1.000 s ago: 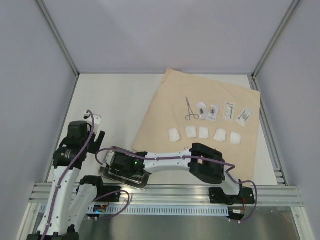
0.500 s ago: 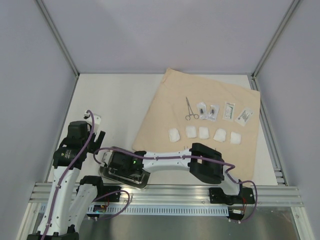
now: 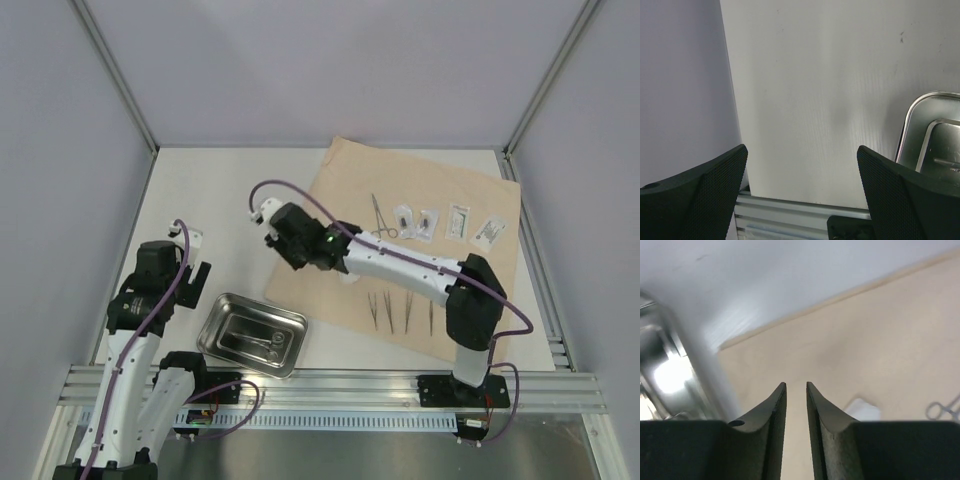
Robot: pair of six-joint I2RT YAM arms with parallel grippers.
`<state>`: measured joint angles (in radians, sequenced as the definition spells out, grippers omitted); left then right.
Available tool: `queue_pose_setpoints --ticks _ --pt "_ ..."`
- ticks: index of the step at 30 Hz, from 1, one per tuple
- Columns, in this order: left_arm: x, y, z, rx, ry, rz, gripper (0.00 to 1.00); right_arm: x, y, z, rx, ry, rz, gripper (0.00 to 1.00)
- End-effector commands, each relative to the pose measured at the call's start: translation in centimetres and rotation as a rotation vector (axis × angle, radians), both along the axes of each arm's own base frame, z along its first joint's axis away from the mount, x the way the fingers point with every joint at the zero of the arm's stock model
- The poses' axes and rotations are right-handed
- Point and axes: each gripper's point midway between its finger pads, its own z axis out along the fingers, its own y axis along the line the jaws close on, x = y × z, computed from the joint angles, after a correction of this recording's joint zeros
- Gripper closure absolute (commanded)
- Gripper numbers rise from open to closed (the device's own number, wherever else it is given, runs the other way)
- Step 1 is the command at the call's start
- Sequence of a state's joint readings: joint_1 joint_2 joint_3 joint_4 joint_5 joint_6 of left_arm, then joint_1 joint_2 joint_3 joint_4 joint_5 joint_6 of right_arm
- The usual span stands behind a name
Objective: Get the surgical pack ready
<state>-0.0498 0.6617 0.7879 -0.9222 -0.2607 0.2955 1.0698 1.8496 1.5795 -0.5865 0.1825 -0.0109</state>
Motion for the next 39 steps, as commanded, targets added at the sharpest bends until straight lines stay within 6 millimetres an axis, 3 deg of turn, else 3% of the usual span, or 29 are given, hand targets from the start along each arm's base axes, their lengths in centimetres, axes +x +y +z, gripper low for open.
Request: queue_pose_setpoints --ticks 1,3,4,8,10,12,15,19,26,33,39 --pt "0.8 0.3 0.7 0.007 -0.029 0.016 0.0 5.5 -6.6 -1.1 -0.03 0.064 -0.198 0.76" --pt "1.0 0.3 0.6 0.009 -0.021 0.016 0.0 8.2 -9.1 -2.1 -0.046 0.082 -0.274 0.77" --pt "1.1 0.3 0.6 0.011 -0.019 0.014 0.0 10.6 -11.6 -2.5 -0.05 0.088 -0.348 0.78" --pt "1.4 0.4 0.5 0.015 -0.002 0.014 0.0 15.7 -16.6 -4.0 -0.049 0.137 -0.484 0.79" --pt "1.5 0.4 0.3 0.019 0.009 0.015 0.0 17.6 -19.4 -5.9 -0.073 0.177 -0.55 0.79" --pt "1.5 0.5 0.1 0.024 0.021 0.02 0.0 19.3 -21.7 -6.2 -0.065 0.184 -0.606 0.8" --pt "1.5 0.7 -0.2 0.032 0.037 0.024 0.0 20.8 -23.8 -7.3 -0.062 0.209 -0.646 0.8" --pt "1.7 0.7 -0.5 0.036 0.047 0.023 0.0 21.4 -25.1 -8.7 -0.052 0.252 -0.663 0.81" --pt "2.1 0.6 -0.6 0.032 0.051 0.019 0.0 21.1 -25.3 -10.2 -0.062 0.271 -0.661 0.81" --pt "1.9 0.6 -0.7 0.03 0.056 0.017 0.0 21.7 -26.9 -11.8 -0.17 0.255 -0.693 0.81" --pt "2.0 0.5 -0.7 0.028 0.055 0.013 0.0 21.0 -26.7 -13.8 -0.181 0.304 -0.679 0.82"
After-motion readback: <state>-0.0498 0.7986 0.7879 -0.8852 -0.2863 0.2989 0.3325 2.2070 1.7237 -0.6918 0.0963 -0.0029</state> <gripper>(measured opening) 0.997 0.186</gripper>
